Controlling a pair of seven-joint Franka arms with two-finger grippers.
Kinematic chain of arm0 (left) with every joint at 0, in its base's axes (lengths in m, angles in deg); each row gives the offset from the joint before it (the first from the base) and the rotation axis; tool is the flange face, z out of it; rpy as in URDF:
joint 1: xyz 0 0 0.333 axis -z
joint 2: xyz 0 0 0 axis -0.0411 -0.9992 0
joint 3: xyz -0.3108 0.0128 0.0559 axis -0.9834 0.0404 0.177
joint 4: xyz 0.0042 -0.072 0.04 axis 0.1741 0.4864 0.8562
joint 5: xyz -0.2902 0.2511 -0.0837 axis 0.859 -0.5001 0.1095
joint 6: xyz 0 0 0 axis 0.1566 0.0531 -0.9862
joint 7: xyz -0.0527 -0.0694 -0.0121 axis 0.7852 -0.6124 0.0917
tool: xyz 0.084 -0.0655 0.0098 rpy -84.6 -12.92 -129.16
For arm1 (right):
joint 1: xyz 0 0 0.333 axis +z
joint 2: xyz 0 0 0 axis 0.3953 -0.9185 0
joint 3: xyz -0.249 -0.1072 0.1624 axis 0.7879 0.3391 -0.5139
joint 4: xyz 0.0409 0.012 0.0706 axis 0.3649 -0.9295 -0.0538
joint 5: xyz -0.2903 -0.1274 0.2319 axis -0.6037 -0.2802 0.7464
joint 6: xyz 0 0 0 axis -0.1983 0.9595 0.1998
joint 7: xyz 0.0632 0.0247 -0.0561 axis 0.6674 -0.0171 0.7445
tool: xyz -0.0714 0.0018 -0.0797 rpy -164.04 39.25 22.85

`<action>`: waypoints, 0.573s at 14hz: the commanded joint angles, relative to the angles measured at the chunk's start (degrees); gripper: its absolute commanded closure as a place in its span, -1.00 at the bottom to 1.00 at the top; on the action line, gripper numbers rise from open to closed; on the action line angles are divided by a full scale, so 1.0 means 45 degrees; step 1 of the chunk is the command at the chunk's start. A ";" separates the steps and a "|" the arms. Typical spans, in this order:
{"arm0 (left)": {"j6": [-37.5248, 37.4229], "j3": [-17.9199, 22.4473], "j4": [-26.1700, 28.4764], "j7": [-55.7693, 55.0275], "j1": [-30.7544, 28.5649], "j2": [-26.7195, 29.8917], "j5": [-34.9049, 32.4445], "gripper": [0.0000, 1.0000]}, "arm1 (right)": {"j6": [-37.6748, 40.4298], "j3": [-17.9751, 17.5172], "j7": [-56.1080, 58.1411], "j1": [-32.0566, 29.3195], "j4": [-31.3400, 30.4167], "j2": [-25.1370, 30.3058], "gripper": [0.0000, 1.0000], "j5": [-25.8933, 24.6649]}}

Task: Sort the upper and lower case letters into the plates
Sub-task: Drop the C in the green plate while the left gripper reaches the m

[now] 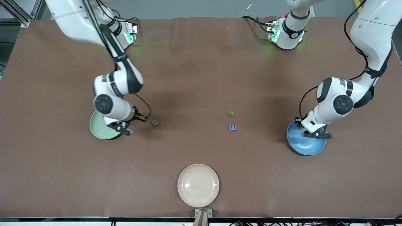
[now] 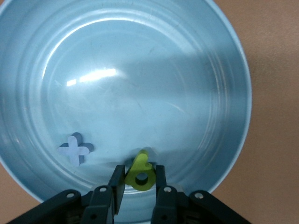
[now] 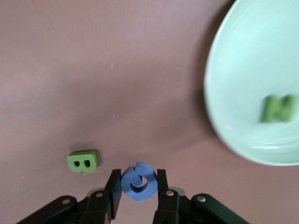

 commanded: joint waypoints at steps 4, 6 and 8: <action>-0.0128 -0.0055 -0.0145 0.0107 -0.0092 0.0139 -0.0276 -0.95 | 0.0364 -0.0141 0.5602 -0.3650 0.0153 0.0030 0.99 -0.0091; -0.0148 -0.0114 -0.0243 0.0107 -0.0053 0.0412 -0.0276 -0.98 | 0.0034 -0.0160 0.5824 -0.3966 0.0037 -0.0125 0.99 -0.0052; -0.0613 -0.0269 -0.0514 -0.0069 0.0064 0.0685 -0.0257 -0.99 | -0.0260 -0.0141 0.5902 -0.4006 -0.0022 -0.0418 0.98 -0.0052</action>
